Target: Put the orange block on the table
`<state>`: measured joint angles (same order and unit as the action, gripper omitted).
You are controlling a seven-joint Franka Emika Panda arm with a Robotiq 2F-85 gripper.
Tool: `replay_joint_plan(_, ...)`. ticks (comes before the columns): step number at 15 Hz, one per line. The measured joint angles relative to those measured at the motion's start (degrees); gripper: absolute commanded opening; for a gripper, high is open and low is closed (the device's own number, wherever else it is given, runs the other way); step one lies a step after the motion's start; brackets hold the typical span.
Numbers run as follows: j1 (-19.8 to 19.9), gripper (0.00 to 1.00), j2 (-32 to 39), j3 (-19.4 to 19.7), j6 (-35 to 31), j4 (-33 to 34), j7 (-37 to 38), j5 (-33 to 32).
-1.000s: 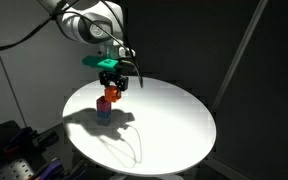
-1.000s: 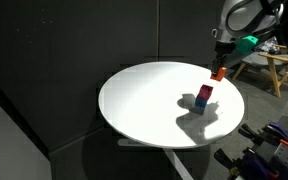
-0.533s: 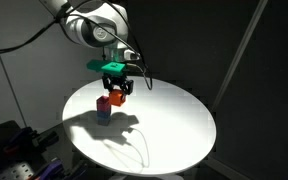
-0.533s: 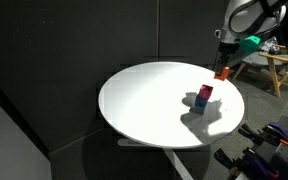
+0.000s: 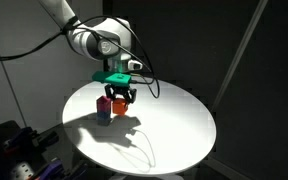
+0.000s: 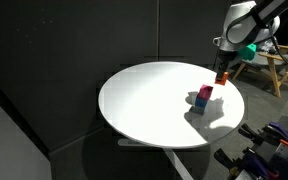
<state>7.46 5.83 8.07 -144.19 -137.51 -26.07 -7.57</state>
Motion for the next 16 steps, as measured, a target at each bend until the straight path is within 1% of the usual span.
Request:
replay_joint_plan(10,2.71,0.22,5.61,-0.41,-5.49,0.74,-7.88,0.61)
replay_joint_plan(14,3.89,0.22,6.98,-0.85,-5.96,1.31,-8.65,4.26)
replay_joint_plan(16,4.29,0.22,7.85,-0.86,-5.96,1.97,-7.02,6.77)
